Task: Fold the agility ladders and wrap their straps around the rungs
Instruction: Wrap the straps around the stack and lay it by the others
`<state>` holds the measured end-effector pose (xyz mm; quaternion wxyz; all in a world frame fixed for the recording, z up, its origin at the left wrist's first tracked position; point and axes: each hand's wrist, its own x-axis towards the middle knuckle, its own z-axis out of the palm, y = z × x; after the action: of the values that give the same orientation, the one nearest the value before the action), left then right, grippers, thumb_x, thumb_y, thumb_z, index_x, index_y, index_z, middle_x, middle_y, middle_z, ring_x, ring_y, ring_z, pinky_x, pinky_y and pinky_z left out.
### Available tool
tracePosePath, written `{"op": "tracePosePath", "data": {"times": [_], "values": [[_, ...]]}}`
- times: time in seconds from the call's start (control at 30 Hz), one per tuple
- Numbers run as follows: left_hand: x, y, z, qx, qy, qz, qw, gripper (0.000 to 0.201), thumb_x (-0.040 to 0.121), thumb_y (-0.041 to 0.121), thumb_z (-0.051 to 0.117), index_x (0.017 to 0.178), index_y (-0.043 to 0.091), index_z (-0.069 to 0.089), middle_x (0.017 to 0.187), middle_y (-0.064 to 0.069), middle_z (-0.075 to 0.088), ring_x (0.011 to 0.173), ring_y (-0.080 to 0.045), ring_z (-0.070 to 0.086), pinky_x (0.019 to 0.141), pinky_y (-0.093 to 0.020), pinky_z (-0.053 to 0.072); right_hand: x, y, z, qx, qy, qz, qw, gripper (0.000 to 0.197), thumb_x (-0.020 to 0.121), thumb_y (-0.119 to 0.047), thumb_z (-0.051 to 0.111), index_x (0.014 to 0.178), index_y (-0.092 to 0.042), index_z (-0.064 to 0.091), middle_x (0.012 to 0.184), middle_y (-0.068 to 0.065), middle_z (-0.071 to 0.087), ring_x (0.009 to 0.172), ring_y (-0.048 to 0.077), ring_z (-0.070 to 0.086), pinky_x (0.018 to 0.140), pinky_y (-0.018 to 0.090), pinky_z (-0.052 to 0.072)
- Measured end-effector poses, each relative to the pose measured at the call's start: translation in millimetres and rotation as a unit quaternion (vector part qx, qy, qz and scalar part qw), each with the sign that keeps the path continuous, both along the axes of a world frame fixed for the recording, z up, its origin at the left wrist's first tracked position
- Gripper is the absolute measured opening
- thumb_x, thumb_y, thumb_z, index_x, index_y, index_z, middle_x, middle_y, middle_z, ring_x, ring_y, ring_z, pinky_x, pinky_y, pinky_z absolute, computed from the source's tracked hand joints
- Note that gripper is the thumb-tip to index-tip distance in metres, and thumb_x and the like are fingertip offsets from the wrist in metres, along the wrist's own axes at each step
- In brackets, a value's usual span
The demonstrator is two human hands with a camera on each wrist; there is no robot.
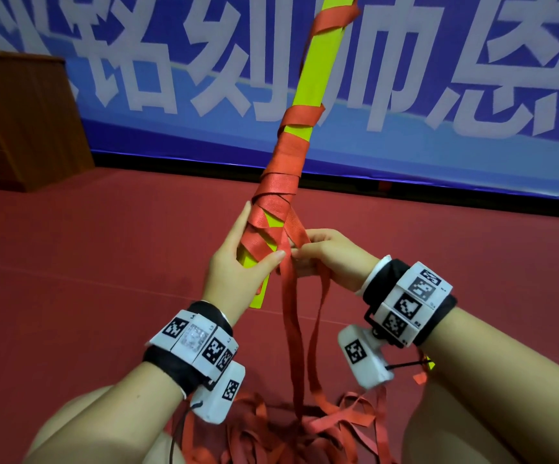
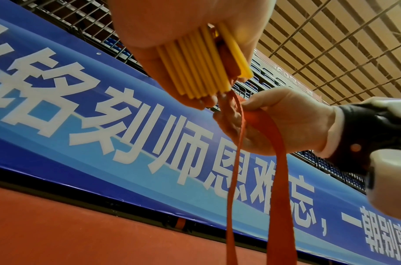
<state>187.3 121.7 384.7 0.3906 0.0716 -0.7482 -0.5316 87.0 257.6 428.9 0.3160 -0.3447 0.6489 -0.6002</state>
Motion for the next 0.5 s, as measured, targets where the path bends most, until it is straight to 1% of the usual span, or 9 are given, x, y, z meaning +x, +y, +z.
{"op": "tracePosePath", "data": {"times": [0.03, 0.1, 0.17, 0.23, 0.3, 0.33, 0.4, 0.47, 0.5], "values": [[0.3, -0.5, 0.0, -0.003, 0.001, 0.001, 1.0, 0.086, 0.076, 0.016, 0.081, 0.142, 0.046, 0.035, 0.109, 0.029, 0.061, 0.101, 0.015, 0.059, 0.084, -0.002, 0.041, -0.6, 1.6, 0.9, -0.003, -0.014, 0.014, 1.0, 0.019, 0.085, 0.009, 0.051, 0.081, -0.005, 0.063, 0.064, 0.001, 0.065, 0.069, 0.019, 0.064, 0.068, 0.027, 0.054], [-0.3, -2.5, -0.9, -0.007, -0.004, 0.006, 1.0, 0.086, 0.076, 0.016, 0.081, 0.143, 0.046, 0.036, 0.102, 0.035, 0.062, 0.1, 0.014, 0.06, 0.084, -0.003, 0.042, -1.8, 3.7, 1.7, -0.004, -0.033, 0.028, 0.999, 0.016, 0.082, 0.007, 0.052, 0.088, -0.002, 0.064, 0.083, 0.014, 0.067, 0.078, 0.022, 0.069, 0.073, 0.028, 0.057], [-0.8, -4.3, -1.3, -0.013, -0.007, 0.015, 1.0, 0.085, 0.076, 0.019, 0.081, 0.143, 0.048, 0.037, 0.1, 0.04, 0.061, 0.101, 0.012, 0.06, 0.085, -0.005, 0.043, -1.9, 4.9, 3.3, -0.007, -0.059, 0.037, 0.998, 0.021, 0.091, 0.005, 0.044, 0.1, 0.001, 0.062, 0.097, 0.023, 0.064, 0.085, 0.025, 0.07, 0.084, 0.033, 0.056], [-1.1, -6.3, -0.8, -0.017, -0.001, 0.021, 1.0, 0.078, 0.081, 0.021, 0.077, 0.143, 0.046, 0.038, 0.102, 0.041, 0.06, 0.101, 0.014, 0.059, 0.084, -0.004, 0.042, -1.4, 7.0, 5.7, -0.024, -0.114, 0.064, 0.991, 0.028, 0.096, -0.004, 0.036, 0.111, -0.002, 0.059, 0.104, 0.022, 0.066, 0.093, 0.03, 0.069, 0.091, 0.038, 0.053], [-1.7, -8.7, -0.2, -0.021, 0.001, 0.027, 0.999, 0.07, 0.086, 0.023, 0.072, 0.141, 0.048, 0.037, 0.095, 0.046, 0.059, 0.097, 0.017, 0.058, 0.081, -0.001, 0.04, -0.4, 9.6, 9.1, -0.032, -0.154, 0.1, 0.983, 0.033, 0.095, -0.014, 0.034, 0.118, -0.006, 0.056, 0.109, 0.019, 0.066, 0.1, 0.033, 0.066, 0.097, 0.041, 0.049], [-1.8, -9.4, -0.3, -0.025, 0.0, 0.031, 0.999, 0.068, 0.087, 0.027, 0.071, 0.14, 0.051, 0.036, 0.091, 0.048, 0.058, 0.093, 0.019, 0.058, 0.078, 0.0, 0.039, 1.1, 10.5, 10.1, -0.031, -0.156, 0.106, 0.982, 0.034, 0.095, -0.016, 0.033, 0.119, -0.006, 0.056, 0.109, 0.017, 0.067, 0.101, 0.033, 0.066, 0.097, 0.04, 0.048], [-1.5, -9.2, 0.0, -0.029, -0.006, 0.041, 0.999, 0.066, 0.083, 0.042, 0.068, 0.137, 0.056, 0.034, 0.084, 0.05, 0.057, 0.083, 0.019, 0.057, 0.075, 0.001, 0.04, 2.6, 9.4, 8.6, -0.028, -0.133, 0.085, 0.987, 0.032, 0.098, -0.012, 0.031, 0.114, -0.005, 0.057, 0.105, 0.015, 0.067, 0.098, 0.03, 0.066, 0.095, 0.038, 0.049], [-1.5, -8.2, 0.0, -0.027, -0.015, 0.049, 0.998, 0.067, 0.077, 0.051, 0.062, 0.139, 0.056, 0.035, 0.082, 0.048, 0.058, 0.08, 0.015, 0.058, 0.076, -0.003, 0.042, 2.9, 5.7, 5.3, -0.018, -0.082, 0.049, 0.995, 0.029, 0.098, -0.008, 0.033, 0.108, -0.005, 0.061, 0.106, 0.015, 0.065, 0.099, 0.028, 0.064, 0.093, 0.037, 0.049], [-1.3, -7.8, -0.3, -0.027, -0.02, 0.051, 0.998, 0.068, 0.076, 0.051, 0.062, 0.139, 0.057, 0.035, 0.082, 0.045, 0.059, 0.08, 0.013, 0.059, 0.077, -0.008, 0.044, 2.5, 4.2, 3.8, -0.01, -0.044, 0.028, 0.999, 0.027, 0.097, -0.008, 0.039, 0.105, -0.005, 0.064, 0.106, 0.014, 0.066, 0.101, 0.028, 0.063, 0.097, 0.039, 0.046]]}}
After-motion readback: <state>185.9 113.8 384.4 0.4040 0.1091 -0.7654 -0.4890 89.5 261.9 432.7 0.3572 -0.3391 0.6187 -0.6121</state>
